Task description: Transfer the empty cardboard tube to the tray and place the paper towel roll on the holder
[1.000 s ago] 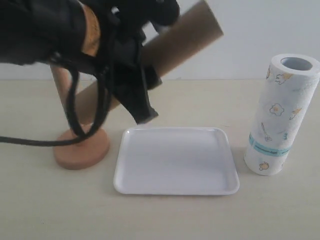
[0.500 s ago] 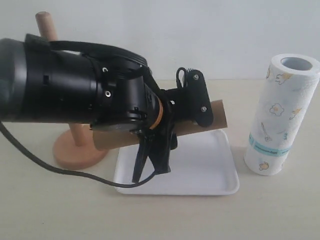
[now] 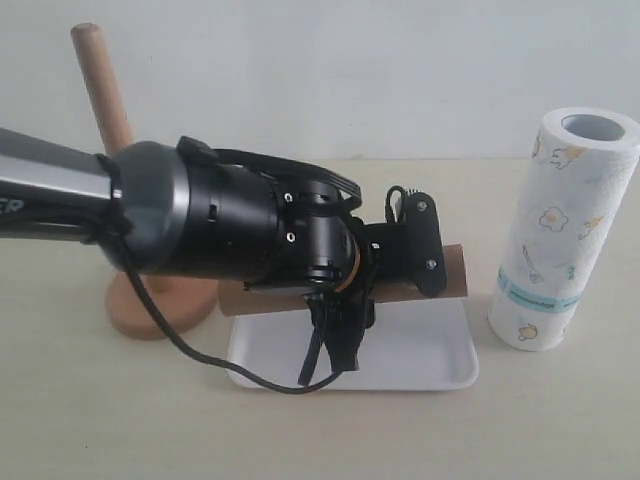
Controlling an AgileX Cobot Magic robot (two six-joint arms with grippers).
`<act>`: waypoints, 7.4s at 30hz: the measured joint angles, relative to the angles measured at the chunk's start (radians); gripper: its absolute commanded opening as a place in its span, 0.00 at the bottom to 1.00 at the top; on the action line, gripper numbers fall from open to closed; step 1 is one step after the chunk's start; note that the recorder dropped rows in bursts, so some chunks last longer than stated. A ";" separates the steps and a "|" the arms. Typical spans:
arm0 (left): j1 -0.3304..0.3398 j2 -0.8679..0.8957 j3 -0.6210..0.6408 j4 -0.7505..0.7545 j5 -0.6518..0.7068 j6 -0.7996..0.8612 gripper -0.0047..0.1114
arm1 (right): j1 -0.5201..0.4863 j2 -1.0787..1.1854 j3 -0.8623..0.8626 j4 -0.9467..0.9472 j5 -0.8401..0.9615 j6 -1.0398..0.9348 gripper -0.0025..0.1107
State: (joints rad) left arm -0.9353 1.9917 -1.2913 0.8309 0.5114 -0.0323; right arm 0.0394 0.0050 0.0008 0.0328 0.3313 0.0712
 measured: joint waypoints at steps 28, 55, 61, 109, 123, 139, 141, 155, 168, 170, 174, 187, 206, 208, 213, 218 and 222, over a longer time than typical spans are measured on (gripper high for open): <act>-0.001 0.125 -0.022 0.027 -0.051 0.054 0.08 | 0.000 0.000 0.000 0.000 0.000 0.000 0.05; -0.001 0.125 -0.022 0.027 -0.047 0.054 0.62 | 0.000 0.000 0.000 0.000 0.000 0.000 0.05; -0.001 0.125 -0.022 0.027 -0.037 0.054 0.68 | 0.000 0.000 0.000 0.000 0.000 0.000 0.05; -0.001 -0.515 -0.022 -0.192 0.424 -0.006 0.08 | 0.000 0.000 0.000 0.000 0.000 0.000 0.05; -0.001 -1.013 0.220 -0.392 0.164 -0.300 0.08 | 0.000 0.000 0.000 0.000 0.000 0.000 0.05; -0.001 -1.569 0.596 -0.398 -0.043 -0.421 0.08 | 0.000 0.000 0.000 0.000 0.000 0.000 0.05; -0.001 -1.622 0.596 -0.398 -0.043 -0.421 0.08 | 0.000 0.000 0.000 0.000 0.000 0.000 0.05; 0.149 -1.757 0.633 -0.404 -0.107 -0.437 0.08 | 0.000 0.000 0.000 0.000 0.000 0.000 0.05; 0.677 -1.862 0.985 -0.703 -0.465 -0.983 0.08 | 0.000 0.000 0.000 0.000 0.000 0.000 0.05; 0.721 -1.862 1.044 -0.740 -0.479 -1.092 0.08 | 0.000 0.000 0.000 0.000 0.000 0.000 0.05; 0.773 -1.862 1.143 -0.760 -0.489 -1.227 0.08 | 0.000 0.000 0.000 0.000 0.000 0.000 0.05; 0.843 -1.931 1.288 -0.764 -0.494 -1.271 0.08 | 0.000 0.000 0.000 0.000 0.000 0.000 0.05; 0.864 -1.988 1.288 -0.488 -0.458 -0.734 0.08 | 0.000 0.000 0.000 0.000 0.000 0.000 0.05; 0.864 -1.988 1.288 -0.463 -0.424 -0.693 0.08 | 0.000 0.000 0.000 0.000 0.000 0.000 0.05; 0.864 -1.988 1.288 -0.454 -0.304 -0.555 0.08 | 0.000 0.000 0.000 0.000 0.000 0.000 0.05; 0.864 -1.988 1.288 -0.664 -0.192 -0.084 0.08 | 0.000 0.000 0.000 0.000 0.000 0.000 0.05; 0.875 -1.988 1.288 -0.696 -0.183 -0.023 0.08 | 0.000 0.000 0.000 0.000 0.000 0.000 0.05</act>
State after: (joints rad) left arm -0.0604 0.0041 -0.0032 0.1349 0.3286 -0.0557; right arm 0.0394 0.0050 0.0008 0.0328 0.3313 0.0712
